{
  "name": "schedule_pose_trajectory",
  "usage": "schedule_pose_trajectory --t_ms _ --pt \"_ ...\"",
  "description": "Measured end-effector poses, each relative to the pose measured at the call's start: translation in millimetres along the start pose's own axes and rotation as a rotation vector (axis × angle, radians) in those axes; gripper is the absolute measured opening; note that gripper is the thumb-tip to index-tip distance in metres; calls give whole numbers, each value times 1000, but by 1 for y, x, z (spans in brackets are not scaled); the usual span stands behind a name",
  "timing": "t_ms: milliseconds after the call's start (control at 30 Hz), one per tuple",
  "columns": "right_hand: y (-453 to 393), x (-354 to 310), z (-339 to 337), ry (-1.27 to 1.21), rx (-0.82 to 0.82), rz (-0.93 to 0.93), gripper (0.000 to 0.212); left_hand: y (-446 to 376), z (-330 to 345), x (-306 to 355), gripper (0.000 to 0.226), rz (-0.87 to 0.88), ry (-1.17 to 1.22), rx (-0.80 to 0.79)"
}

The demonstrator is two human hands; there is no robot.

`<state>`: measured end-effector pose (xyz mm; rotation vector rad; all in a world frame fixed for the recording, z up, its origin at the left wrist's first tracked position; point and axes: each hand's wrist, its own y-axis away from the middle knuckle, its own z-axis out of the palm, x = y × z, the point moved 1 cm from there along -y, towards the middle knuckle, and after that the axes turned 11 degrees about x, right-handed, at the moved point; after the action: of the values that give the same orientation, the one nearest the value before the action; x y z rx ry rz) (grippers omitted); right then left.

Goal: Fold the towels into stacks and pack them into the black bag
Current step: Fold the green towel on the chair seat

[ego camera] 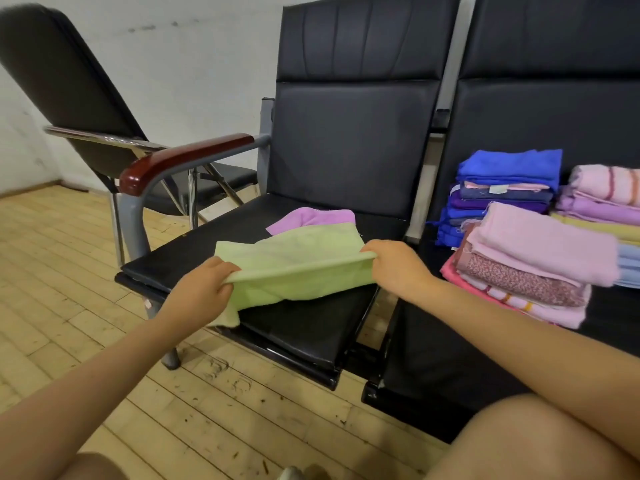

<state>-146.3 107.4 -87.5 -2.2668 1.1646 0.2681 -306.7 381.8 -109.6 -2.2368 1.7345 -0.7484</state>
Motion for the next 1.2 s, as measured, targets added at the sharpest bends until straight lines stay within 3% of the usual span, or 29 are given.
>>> schedule_pose_trajectory --t_ms 133,267,433,633,767,967,1200 --pt "6 18 -17 -324 96 163 25 8 -11 -2 30 -188 227 113" --pt "25 26 -25 -653 64 361 19 17 -21 5 19 -378 473 169" --pt "32 33 -11 -510 -36 320 31 25 -15 8 23 -324 395 34" --pt "24 43 3 -467 -46 357 33 22 -15 -10 18 -204 112 -80" --pt "2 47 15 -473 43 328 36 4 -16 -27 19 -293 145 25" --pt "-60 37 26 -447 176 299 37 -57 -12 -20 15 -493 418 289" --pt "-136 43 52 -242 239 273 33 -132 30 -60 26 -350 155 305"
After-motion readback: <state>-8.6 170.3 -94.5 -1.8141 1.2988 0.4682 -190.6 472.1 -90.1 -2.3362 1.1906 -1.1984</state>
